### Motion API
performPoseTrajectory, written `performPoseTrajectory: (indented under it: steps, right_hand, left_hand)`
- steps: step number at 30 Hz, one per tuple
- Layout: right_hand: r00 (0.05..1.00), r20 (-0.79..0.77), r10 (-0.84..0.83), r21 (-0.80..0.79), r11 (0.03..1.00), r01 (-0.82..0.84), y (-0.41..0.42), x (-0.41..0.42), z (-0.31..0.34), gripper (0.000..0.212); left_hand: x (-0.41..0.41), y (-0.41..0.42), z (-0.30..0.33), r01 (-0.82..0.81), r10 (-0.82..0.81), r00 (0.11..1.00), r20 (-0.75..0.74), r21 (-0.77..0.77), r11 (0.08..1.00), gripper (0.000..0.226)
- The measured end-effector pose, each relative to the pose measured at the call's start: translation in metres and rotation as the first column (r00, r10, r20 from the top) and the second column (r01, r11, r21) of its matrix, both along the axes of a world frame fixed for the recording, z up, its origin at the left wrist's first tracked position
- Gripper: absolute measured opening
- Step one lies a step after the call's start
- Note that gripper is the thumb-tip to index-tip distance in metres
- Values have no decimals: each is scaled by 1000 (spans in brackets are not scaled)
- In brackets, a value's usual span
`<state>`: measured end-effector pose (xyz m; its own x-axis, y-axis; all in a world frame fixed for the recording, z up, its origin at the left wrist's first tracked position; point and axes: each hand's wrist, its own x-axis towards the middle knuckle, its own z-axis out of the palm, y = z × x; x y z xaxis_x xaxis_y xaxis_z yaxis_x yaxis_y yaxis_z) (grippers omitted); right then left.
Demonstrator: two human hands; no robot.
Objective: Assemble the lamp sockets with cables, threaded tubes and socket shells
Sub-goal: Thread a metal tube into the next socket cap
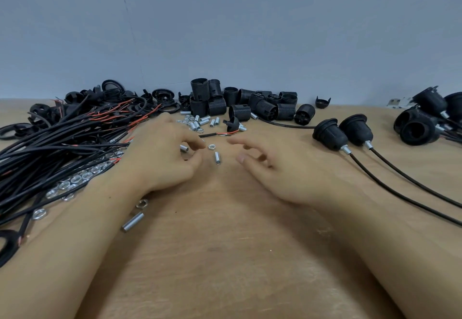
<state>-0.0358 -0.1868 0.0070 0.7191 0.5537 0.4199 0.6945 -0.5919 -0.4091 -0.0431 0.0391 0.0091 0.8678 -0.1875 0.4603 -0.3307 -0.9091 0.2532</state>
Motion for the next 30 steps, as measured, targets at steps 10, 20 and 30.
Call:
performPoseTrajectory:
  steps: [10,20,30]
  right_hand:
    - [988,-8,-157,-60,986,156,3,6,-5,26]
    - [985,-51,-165,-173,973,154,13,1,-10,23]
    - [975,-78,-207,-35,978,205,7,4,-7,3]
  left_hand:
    - [2,-2,-3,0,5,989,-147,37,999,16]
    - [-1,-9,-5,59,-74,986,-149,-102,993,19]
    - [-1,-9,-5,103,-121,968,-222,-92,990,17]
